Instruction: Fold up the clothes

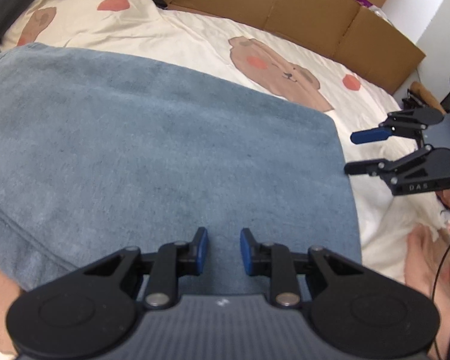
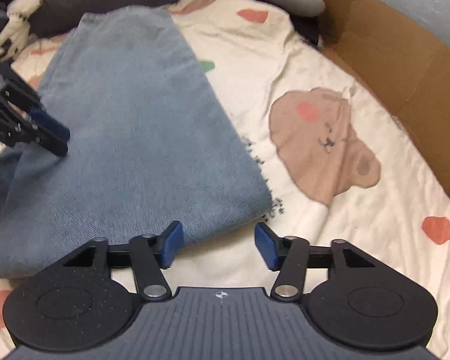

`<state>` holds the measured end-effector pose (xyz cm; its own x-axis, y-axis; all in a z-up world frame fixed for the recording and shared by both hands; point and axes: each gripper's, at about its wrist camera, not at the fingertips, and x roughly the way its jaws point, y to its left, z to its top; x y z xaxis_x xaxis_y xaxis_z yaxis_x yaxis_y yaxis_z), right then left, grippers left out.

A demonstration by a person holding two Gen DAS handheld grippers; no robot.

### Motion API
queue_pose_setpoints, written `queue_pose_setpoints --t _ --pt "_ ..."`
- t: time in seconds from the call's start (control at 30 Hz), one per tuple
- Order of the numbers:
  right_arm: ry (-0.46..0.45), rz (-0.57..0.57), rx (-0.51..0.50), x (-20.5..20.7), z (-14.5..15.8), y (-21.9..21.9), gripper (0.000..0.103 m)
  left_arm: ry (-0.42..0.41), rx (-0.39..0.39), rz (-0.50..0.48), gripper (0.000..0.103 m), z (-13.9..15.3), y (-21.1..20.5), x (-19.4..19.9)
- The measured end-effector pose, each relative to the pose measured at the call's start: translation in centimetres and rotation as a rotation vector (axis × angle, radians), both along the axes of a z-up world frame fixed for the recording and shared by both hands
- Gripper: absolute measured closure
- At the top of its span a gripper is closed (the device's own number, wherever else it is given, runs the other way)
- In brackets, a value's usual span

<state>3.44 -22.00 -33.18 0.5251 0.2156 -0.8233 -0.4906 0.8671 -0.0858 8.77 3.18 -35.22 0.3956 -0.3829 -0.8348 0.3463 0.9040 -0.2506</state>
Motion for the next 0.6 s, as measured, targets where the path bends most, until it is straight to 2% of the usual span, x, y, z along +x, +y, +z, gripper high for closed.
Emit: queue_pose_setpoints --t 0.1,0.13,0.27,0.53,0.6 --pt "-0.016 -0.011 0.044 0.2 0.6 -0.3 0.056 -0.007 -0.029 0.01 0.078 0.7 -0.1 0.0" --pt "-0.015 -0.006 0.044 0.5 0.5 -0.3 0.062 -0.011 -0.033 0.005 0.078 1.0 -0.3 0.2" --pt "-0.012 -0.007 0.047 1.8 -0.3 -0.6 0.078 -0.021 -0.017 -0.052 0.078 1.9 -1.6 1.0" --pt "-0.032 -0.127 0.12 3.3 -2.6 -2.8 0.079 -0.009 0.036 -0.161 0.078 1.7 -4.8 2.5" --pt "-0.031 -0.12 0.117 3.3 -2.7 -3.0 0.079 -0.007 0.037 -0.18 0.078 1.3 -5.6 2.3"
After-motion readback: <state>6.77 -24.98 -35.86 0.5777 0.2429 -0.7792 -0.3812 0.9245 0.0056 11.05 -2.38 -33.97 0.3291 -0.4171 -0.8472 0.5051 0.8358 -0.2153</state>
